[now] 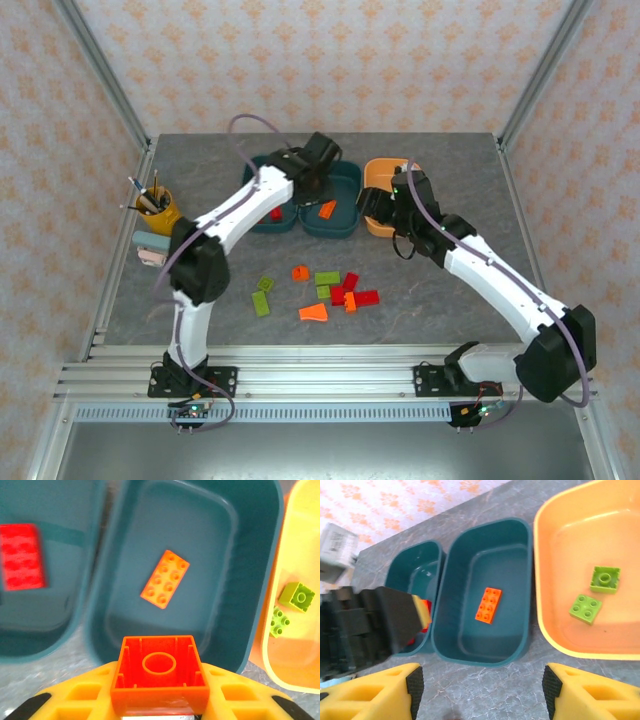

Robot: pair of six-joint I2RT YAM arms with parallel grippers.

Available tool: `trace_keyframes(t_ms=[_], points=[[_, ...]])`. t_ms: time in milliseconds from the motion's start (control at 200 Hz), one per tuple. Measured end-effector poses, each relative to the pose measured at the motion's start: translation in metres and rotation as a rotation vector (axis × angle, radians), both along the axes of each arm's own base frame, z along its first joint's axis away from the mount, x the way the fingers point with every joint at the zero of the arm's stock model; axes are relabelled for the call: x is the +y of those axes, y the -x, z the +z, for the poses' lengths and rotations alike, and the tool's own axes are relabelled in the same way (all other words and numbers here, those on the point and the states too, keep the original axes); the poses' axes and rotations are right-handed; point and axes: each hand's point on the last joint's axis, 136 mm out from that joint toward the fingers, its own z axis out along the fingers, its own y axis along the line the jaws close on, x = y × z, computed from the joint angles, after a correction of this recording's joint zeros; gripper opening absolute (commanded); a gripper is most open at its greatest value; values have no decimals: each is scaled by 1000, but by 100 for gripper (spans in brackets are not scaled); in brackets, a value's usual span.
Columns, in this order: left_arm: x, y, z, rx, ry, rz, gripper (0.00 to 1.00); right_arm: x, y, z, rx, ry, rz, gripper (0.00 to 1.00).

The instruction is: Sort the legos into containers by color

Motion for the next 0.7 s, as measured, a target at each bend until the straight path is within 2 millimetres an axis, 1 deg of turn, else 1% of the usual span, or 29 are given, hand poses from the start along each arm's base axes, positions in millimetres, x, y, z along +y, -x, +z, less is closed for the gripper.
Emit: trace_keyframes(t_ms=[85, 155, 280, 400, 510, 595, 701], points=[[-19, -9, -24, 35, -18, -58, 36, -8, -2, -4, 28, -24, -34, 66], [-28, -14, -44, 69, -33, -88, 36, -13, -3, -6, 52, -51, -58, 66], [-36, -19, -72, 123, -46, -112, 36, -16, -2, -12, 99, -86, -78, 66], [-39, -13, -95, 186, -46, -121, 37, -15, 4, -21, 141, -102, -77, 66], [-40, -8, -108, 224, -45, -127, 41, -15, 8, -30, 171, -104, -78, 66], [-40, -5, -115, 247, -46, -132, 51, -15, 10, -32, 182, -106, -80, 66], [-40, -4, -115, 253, -49, -131, 61, -16, 11, -34, 190, -102, -81, 66]])
